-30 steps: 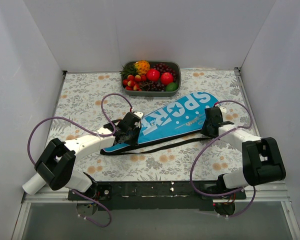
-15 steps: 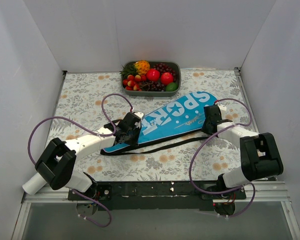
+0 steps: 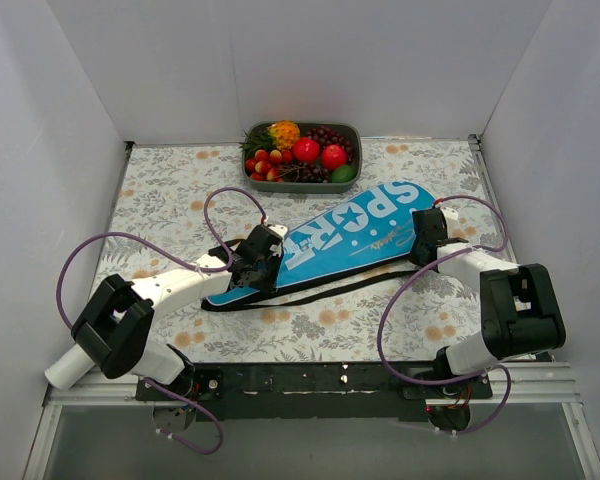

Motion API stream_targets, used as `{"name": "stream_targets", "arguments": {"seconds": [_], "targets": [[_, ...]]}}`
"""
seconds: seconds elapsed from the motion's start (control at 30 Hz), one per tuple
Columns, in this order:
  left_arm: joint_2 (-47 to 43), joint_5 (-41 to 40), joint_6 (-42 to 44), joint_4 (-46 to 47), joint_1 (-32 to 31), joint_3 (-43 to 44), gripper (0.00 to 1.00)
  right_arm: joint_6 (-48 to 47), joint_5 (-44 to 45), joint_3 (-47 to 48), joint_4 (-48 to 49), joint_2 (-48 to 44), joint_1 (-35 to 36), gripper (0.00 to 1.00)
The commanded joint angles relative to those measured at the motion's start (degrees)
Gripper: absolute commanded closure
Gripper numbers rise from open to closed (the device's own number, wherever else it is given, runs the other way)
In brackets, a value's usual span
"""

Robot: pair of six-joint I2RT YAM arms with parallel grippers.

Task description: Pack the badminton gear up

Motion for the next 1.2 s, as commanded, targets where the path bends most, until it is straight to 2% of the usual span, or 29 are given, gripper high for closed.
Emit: {"name": "stream_targets", "arguments": {"seconds": [0.0,0.23,0.37,0.6,0.73,0.97,1.0,1.17], "targets": [[-0.2,0.3,0.7,0.4,0.2,-0.1,0.90,-1.3,1.3,2.1,1.4,0.8,-0.7,0.81],[-0.2,0.0,0.7,0.3,0.2,-0.3,0.90,-2.5,1.3,2.8,2.1,2.7,-1.0,0.86],[-0.1,-0.8,0.8,0.4,0.2,-0.3,0.90,-4.0,0.9,3.3,2.6,3.4,-1.1,0.99],[1.2,-2.1,0.5,0.5,0.2,2.3,0.90,-5.7,-1.8,2.9,3.7,2.7,-1.3,0.99],[2.6,-2.5,1.7,0.2,0.2,6.8,0.90,-7.0,-6.9,3.1,2.7,2.2,-1.3,0.99],[12.1,-5.5,7.8,-0.3,0.2,17.1,0.91,-8.7,-10.9,2.6,2.0,0.9,-1.2,0.99],[12.6,-5.3,9.0,0.5,0.2,17.5,0.89,-8.9,-11.5,2.5,2.0,0.6,-1.3,0.99],[16.5,-1.9,15.7,2.1,0.2,20.3,0.69,-9.5,-13.7,1.8,2.1,-0.4,-1.3,0.99]]}}
